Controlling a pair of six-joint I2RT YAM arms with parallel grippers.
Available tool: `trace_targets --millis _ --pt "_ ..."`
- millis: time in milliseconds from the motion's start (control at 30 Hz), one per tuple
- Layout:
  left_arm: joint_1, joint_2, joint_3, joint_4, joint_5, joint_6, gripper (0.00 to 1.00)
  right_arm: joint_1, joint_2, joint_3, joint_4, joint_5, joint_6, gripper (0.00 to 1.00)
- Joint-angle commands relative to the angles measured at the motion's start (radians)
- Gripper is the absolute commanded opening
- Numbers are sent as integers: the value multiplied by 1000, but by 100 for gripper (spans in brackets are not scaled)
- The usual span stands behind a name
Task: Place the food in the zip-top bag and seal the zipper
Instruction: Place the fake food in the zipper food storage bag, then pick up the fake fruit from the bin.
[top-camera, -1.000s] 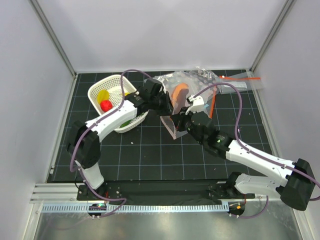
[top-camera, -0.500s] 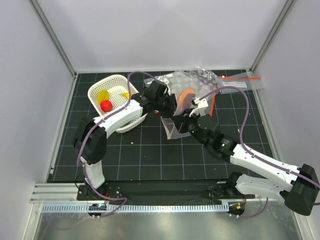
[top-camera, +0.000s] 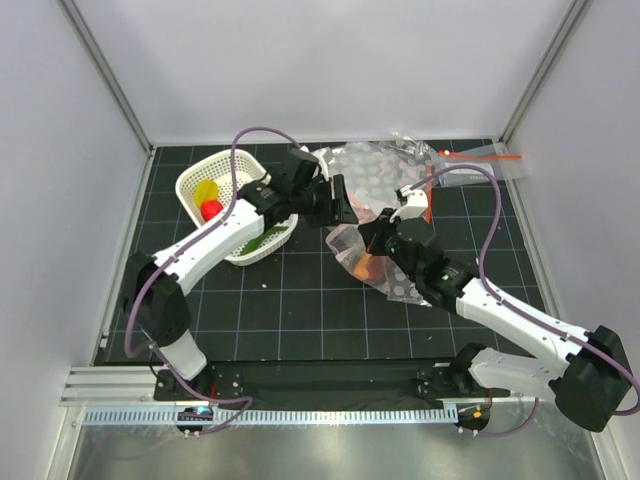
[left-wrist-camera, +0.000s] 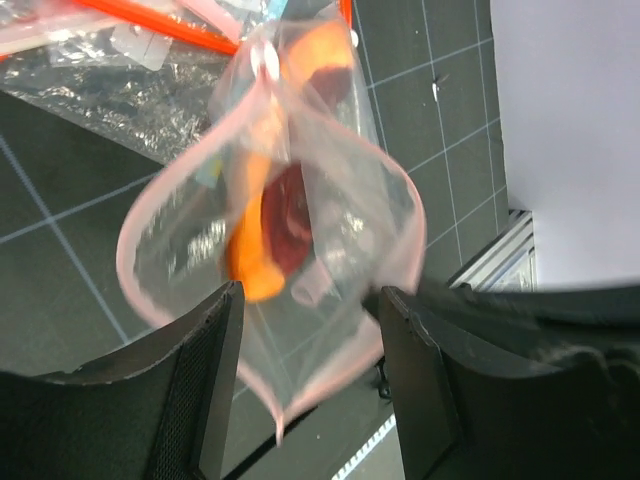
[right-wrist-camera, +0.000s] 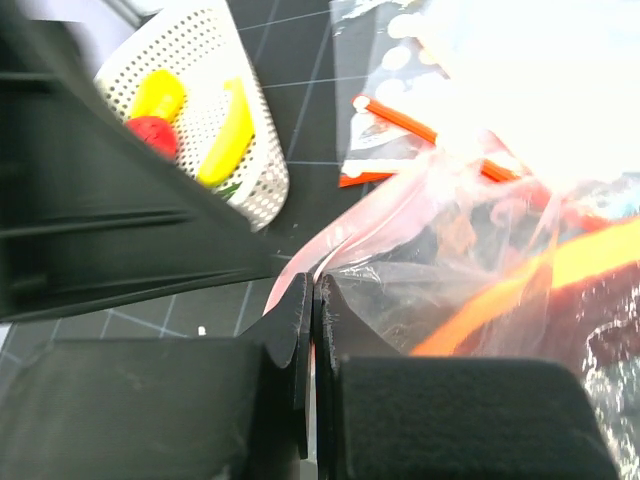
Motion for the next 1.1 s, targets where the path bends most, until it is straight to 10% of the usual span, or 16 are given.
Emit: trace_targets --millis 0,633,1067 --pt "-5 -80 48 -129 -57 57 59 -17 -1 26 20 42 8 1" --pt "360 -149 -167 -48 -359 -60 83 -19 -39 58 -50 48 -72 1" --pt "382 -18 -245 52 -473 93 98 -17 -64 57 -55 42 -78 1"
